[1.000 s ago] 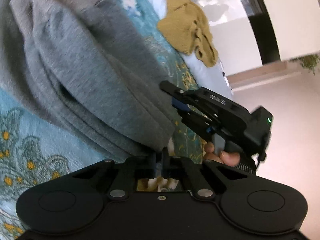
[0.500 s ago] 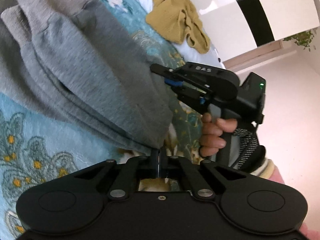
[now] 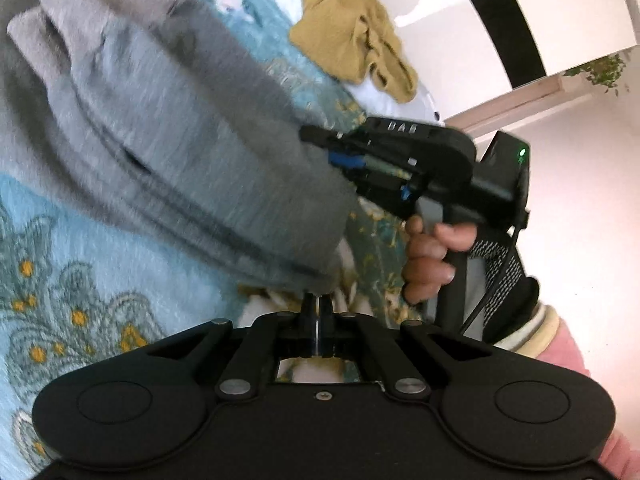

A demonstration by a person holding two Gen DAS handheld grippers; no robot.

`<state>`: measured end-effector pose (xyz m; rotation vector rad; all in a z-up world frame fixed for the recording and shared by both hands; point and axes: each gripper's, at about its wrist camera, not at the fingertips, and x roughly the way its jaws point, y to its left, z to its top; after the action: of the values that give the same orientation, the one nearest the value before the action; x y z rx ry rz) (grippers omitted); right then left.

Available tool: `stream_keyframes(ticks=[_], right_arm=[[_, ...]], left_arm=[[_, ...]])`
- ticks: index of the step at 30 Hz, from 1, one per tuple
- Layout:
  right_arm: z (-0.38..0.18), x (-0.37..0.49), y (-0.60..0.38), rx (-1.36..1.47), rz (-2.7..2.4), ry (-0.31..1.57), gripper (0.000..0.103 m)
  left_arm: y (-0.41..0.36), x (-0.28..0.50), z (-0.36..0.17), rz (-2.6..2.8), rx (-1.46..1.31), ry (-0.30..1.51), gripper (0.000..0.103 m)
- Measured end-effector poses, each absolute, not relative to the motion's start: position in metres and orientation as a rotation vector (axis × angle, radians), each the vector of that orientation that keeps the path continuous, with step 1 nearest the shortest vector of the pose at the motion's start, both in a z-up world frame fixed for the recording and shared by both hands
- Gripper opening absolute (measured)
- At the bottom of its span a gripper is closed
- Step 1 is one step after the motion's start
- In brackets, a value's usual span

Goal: Fold clothes

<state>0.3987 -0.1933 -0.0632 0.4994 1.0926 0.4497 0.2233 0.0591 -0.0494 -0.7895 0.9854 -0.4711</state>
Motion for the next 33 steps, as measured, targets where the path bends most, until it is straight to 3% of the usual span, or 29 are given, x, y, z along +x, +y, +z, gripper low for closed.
stream_keyframes(ticks=[5,8,10,12,18,28,33], right_arm=[[-0.054,0.381,-0.212,0.525,0.464,1.053,0.022],[-0.055,0.373,-0.225,0.545,0.452,1.055,0.024],[-0.059,0.37,-0.231,0.555,0.437,1.064,0.025],[-0.062,0.367,-0.235,0.568,0.433,1.072,0.025],[-0.07,0.365,-0.232,0.584,0.456,1.082,0.026],[-0.074,0.384,-0.225,0.658,0.462,1.068,0.026],[-0.073,0.389,-0.225,0.673,0.462,1.053,0.026]], left_arm=[[0.061,0.223,-0.045,-0.446,-0.76,0.963,0.001],[0.052,0.227,-0.045,-0.453,-0.74,0.969,0.009],[0.043,0.229,-0.044,-0.461,-0.716,0.969,0.02],[0.036,0.228,-0.041,-0.447,-0.668,0.949,0.023],[0.014,0.225,-0.03,-0.398,-0.476,0.891,0.022],[0.012,0.233,-0.035,-0.334,-0.532,0.902,0.022],[0.014,0.234,-0.036,-0.321,-0.536,0.898,0.01]])
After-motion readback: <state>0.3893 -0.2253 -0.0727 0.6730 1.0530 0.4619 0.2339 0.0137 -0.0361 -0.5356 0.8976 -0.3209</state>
